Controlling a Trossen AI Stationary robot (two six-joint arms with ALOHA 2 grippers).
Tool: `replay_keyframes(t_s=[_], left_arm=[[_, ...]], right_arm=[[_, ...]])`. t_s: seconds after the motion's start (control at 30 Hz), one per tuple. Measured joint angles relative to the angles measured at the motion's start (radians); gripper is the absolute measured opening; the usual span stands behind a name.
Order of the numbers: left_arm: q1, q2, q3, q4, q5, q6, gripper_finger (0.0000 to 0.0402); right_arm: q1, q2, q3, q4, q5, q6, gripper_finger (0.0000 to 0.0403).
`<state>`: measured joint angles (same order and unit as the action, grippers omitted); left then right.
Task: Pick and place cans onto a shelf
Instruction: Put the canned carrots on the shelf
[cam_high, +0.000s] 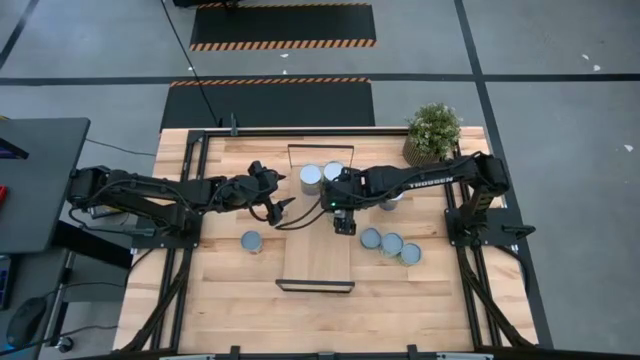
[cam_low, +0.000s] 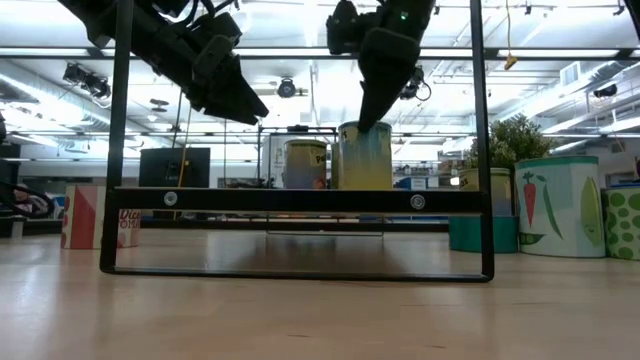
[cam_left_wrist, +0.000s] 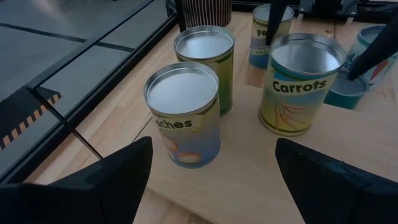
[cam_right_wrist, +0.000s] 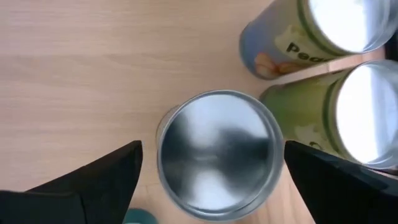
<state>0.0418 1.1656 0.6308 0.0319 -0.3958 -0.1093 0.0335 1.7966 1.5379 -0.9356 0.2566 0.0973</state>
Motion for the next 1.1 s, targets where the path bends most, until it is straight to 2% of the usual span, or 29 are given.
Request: replay_keyframes(t_s=[0.1, 0.37, 0.57, 0.83, 1.1], left_arm=[[0.001, 0.000, 0.000, 0.000, 0.000, 0.011, 0.0345], [0.001, 0.000, 0.000, -0.001, 0.000, 0.009, 0.0345], [0.000, 0.000, -0.001, -0.007, 0.000, -0.010, 0.0345], [0.000, 0.000, -0.001, -0.008, 0.000, -0.010, 0.0345], [0.000, 0.000, -0.001, -0.014, 0.000, -0.010, 0.0345]], right_arm=[[0.006, -0.008, 0.000, 0.022, 0.036, -0.022, 0.0399], [0.010, -0.025, 0.004, 0.097, 0.042, -0.081, 0.0399], [0.045, -0.036, 0.068, -0.024, 0.066, -0.078, 0.0399], [0.115, -0.067, 0.093, -0.113, 0.201, -0.090, 0.0399], [0.170, -0.066, -0.037, 0.006, 0.285, -0.149, 0.0399]])
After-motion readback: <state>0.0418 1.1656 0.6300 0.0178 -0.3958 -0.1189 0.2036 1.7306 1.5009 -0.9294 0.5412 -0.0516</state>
